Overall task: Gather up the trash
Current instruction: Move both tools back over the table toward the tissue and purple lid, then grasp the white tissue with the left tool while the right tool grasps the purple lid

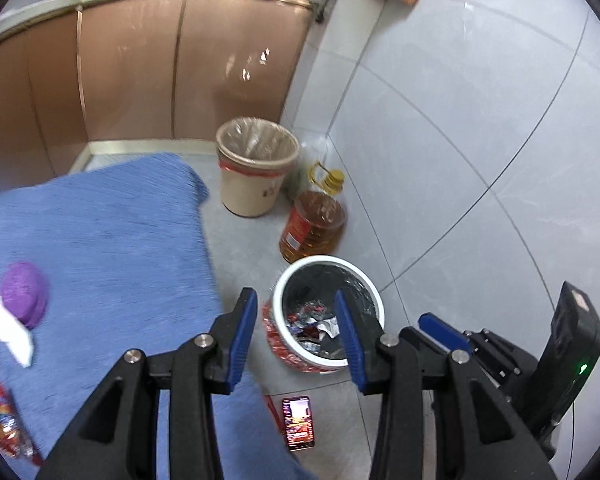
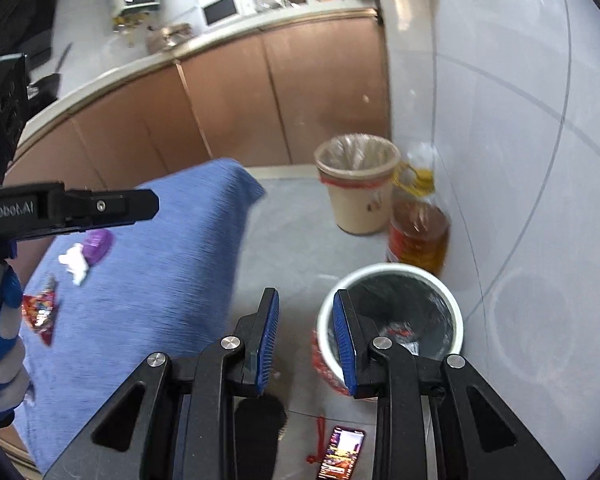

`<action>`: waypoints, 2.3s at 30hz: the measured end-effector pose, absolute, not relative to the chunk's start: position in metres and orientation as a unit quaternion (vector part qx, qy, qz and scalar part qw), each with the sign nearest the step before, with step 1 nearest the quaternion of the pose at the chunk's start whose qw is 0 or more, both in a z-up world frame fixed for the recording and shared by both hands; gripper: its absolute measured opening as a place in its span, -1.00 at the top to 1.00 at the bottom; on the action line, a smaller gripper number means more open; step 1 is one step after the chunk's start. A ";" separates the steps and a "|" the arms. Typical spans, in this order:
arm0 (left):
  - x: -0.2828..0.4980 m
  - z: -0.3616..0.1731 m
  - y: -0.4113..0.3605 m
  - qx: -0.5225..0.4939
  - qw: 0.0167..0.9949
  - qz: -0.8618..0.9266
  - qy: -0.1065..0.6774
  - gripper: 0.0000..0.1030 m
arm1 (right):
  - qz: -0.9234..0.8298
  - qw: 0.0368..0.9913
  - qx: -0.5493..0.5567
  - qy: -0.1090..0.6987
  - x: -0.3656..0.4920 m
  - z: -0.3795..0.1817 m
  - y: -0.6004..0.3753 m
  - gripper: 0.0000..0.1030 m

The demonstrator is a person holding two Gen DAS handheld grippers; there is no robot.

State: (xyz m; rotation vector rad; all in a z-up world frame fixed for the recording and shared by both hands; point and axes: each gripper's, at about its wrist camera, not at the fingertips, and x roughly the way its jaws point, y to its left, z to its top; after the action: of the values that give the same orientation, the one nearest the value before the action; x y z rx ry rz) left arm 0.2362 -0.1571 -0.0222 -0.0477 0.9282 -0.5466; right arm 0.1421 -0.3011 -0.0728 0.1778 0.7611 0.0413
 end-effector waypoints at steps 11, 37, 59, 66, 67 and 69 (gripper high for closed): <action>0.214 0.019 -0.037 -0.038 0.892 -0.196 0.405 0.09 | 0.073 0.937 0.051 0.337 0.127 -0.017 -0.233 0.40; 0.311 -0.070 0.140 0.120 0.840 -0.185 0.496 -0.10 | 0.209 0.899 0.007 0.385 0.238 -0.054 -0.099 0.14; 0.331 -0.126 0.138 0.170 0.818 -0.226 0.502 0.78 | 0.280 0.866 0.002 0.414 0.326 -0.111 -0.010 -0.36; 0.334 -0.112 0.173 0.118 0.843 -0.196 0.486 0.80 | 0.289 0.858 -0.036 0.422 0.339 -0.127 0.024 -0.53; 0.334 -0.110 0.178 0.110 0.847 -0.192 0.484 0.80 | 0.290 0.857 -0.041 0.423 0.340 -0.129 0.028 -0.54; 0.336 -0.106 0.186 0.094 0.853 -0.185 0.479 0.80 | 0.294 0.855 -0.052 0.424 0.344 -0.133 0.035 -0.56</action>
State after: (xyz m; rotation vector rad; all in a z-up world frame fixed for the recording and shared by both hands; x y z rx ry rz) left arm 0.3356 0.1859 -0.1058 0.1971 1.0079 -0.3894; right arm 0.3437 0.0349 -0.1333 -0.1086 0.8908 0.6178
